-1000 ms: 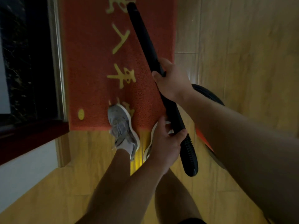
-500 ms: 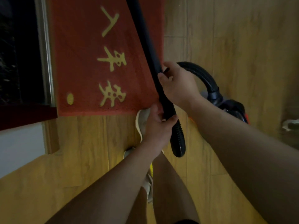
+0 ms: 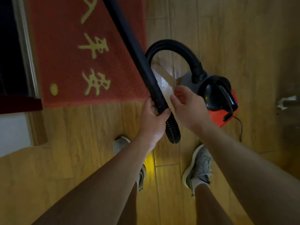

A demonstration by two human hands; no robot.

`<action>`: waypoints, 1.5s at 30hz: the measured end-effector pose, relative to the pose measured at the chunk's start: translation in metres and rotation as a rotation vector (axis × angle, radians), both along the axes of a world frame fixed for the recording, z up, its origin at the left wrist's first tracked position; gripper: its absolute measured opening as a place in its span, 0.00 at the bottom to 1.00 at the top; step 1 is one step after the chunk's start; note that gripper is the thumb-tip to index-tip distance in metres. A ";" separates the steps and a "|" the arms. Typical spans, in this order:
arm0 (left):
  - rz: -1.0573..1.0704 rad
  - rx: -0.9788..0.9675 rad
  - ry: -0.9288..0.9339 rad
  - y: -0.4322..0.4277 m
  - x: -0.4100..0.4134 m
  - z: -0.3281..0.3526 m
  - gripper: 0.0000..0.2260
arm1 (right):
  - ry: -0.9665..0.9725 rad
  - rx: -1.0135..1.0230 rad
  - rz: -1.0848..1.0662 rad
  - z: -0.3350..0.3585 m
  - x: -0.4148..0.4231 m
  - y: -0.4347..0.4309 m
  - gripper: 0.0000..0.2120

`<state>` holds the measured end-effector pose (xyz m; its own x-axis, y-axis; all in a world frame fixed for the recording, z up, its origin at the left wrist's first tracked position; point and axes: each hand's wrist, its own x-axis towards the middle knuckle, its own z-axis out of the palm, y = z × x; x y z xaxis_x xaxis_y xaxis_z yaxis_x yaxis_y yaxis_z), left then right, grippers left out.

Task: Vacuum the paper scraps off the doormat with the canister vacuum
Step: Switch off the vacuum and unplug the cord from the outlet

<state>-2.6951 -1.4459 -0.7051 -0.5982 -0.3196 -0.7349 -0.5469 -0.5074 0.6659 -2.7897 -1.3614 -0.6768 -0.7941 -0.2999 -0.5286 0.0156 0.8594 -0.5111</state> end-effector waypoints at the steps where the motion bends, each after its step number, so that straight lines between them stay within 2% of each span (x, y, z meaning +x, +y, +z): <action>1: 0.001 -0.011 -0.009 0.008 -0.003 -0.001 0.21 | -0.008 0.003 0.004 -0.002 0.000 0.012 0.22; 11: 0.045 -0.076 -0.089 0.083 -0.037 -0.003 0.20 | -0.075 -0.020 -0.018 -0.010 -0.019 0.123 0.16; 23: 0.151 -0.141 -0.114 0.143 -0.049 -0.023 0.21 | -0.229 0.153 0.002 -0.076 -0.039 0.246 0.22; 27: 0.173 -0.154 -0.121 0.158 -0.053 -0.032 0.22 | -0.158 0.124 -0.002 -0.095 -0.053 0.264 0.17; 31: 0.155 -0.189 -0.147 0.173 -0.059 -0.039 0.24 | -0.100 0.055 -0.015 -0.110 -0.063 0.273 0.23; 35: 0.183 -0.167 -0.136 0.185 -0.067 -0.043 0.20 | -0.075 0.085 0.026 -0.124 -0.074 0.279 0.26; 45: 0.183 -0.136 -0.120 0.194 -0.083 -0.053 0.20 | -0.040 0.054 0.033 -0.141 -0.095 0.289 0.18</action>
